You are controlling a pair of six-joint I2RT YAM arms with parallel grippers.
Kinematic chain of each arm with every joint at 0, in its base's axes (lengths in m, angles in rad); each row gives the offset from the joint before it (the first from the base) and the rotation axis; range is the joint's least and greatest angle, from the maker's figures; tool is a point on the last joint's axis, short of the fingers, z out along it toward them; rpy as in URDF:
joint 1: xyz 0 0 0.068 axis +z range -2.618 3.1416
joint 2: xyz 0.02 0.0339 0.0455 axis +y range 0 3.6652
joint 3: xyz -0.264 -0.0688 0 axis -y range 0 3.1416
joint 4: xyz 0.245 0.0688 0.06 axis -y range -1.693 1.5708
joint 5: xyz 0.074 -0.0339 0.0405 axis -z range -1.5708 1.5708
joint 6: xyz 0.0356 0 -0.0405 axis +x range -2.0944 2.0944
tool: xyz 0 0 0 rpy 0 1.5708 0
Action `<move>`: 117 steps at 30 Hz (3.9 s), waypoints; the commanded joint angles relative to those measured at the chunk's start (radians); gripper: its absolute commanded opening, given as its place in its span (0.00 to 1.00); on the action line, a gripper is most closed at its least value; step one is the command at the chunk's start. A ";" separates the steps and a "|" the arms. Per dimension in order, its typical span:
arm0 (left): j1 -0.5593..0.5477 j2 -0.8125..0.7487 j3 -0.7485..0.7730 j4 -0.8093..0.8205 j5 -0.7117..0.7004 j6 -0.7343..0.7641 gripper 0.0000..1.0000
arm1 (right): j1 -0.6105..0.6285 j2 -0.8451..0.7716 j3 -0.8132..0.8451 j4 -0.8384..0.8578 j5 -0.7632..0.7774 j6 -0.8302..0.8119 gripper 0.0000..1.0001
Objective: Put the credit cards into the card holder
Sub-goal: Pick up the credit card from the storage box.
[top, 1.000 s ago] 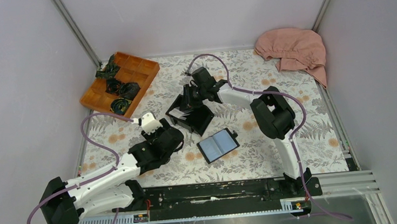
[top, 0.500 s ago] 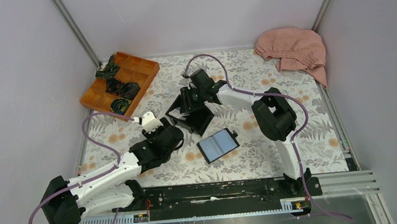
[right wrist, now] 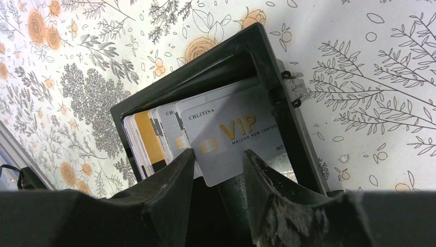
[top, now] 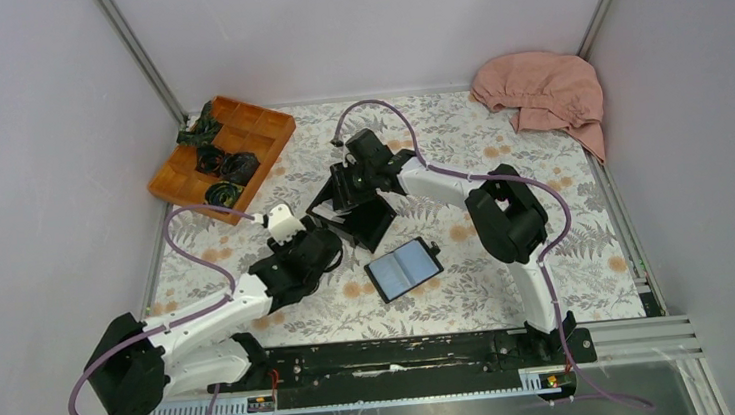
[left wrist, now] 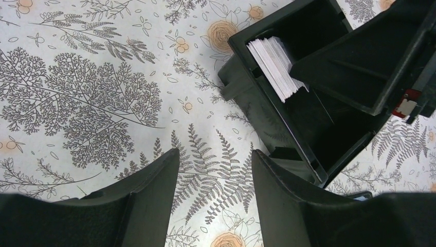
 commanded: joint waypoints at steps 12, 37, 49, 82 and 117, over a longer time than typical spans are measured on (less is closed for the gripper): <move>0.092 0.139 -0.020 0.187 0.063 0.041 0.61 | 0.019 -0.028 0.020 -0.095 0.061 -0.055 0.34; 0.273 0.375 0.118 0.313 0.162 0.162 0.61 | 0.005 -0.068 -0.001 -0.068 0.049 -0.026 0.10; 0.316 0.428 0.175 0.331 0.190 0.215 0.61 | 0.005 -0.040 0.053 -0.093 0.129 -0.052 0.52; 0.345 0.462 0.204 0.361 0.218 0.249 0.61 | -0.082 -0.046 -0.123 0.223 -0.293 0.303 0.47; 0.347 0.478 0.211 0.374 0.229 0.251 0.61 | -0.082 -0.100 -0.113 0.163 -0.224 0.258 0.28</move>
